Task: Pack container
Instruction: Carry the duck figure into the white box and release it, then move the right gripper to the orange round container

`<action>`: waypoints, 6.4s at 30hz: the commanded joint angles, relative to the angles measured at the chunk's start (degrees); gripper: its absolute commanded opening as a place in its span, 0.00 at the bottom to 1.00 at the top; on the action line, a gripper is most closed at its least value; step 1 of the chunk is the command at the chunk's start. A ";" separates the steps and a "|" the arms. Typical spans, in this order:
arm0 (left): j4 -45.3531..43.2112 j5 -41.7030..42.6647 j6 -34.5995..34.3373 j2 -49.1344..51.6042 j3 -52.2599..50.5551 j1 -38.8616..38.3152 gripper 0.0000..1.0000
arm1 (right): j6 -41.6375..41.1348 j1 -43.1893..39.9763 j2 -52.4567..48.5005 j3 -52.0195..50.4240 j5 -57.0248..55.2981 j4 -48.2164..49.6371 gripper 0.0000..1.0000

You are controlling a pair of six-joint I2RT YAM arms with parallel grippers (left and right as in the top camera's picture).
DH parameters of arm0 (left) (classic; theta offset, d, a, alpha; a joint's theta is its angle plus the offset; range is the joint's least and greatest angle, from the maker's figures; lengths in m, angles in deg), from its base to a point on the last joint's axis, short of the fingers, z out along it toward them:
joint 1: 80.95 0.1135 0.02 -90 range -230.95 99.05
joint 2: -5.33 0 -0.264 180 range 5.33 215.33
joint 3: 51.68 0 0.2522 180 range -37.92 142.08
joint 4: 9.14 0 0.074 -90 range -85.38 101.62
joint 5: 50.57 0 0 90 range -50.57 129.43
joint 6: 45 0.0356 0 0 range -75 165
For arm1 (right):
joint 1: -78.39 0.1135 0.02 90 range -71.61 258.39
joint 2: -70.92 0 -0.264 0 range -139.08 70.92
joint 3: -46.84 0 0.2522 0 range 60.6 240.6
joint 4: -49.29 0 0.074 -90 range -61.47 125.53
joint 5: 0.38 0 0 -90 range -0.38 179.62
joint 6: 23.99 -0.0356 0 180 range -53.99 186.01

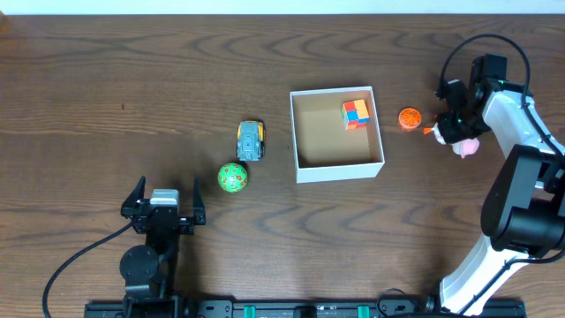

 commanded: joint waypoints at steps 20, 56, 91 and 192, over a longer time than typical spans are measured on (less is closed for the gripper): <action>2.08 0.44 0.31 -0.07 -0.90 0.24 0.98 | -11.06 4.26 2.69 11.61 1.03 -8.96 0.01; 2.08 0.46 0.31 -0.07 -0.90 0.24 0.98 | -3.96 36.54 -0.07 29.16 7.28 -13.40 0.05; 2.08 0.44 0.31 -0.07 -0.90 0.24 0.98 | -1.90 37.09 -5.62 29.11 7.32 -15.12 0.29; 2.08 0.44 0.31 -0.04 -0.90 0.24 0.98 | -21.42 12.04 -10.19 11.74 0.09 -2.62 0.99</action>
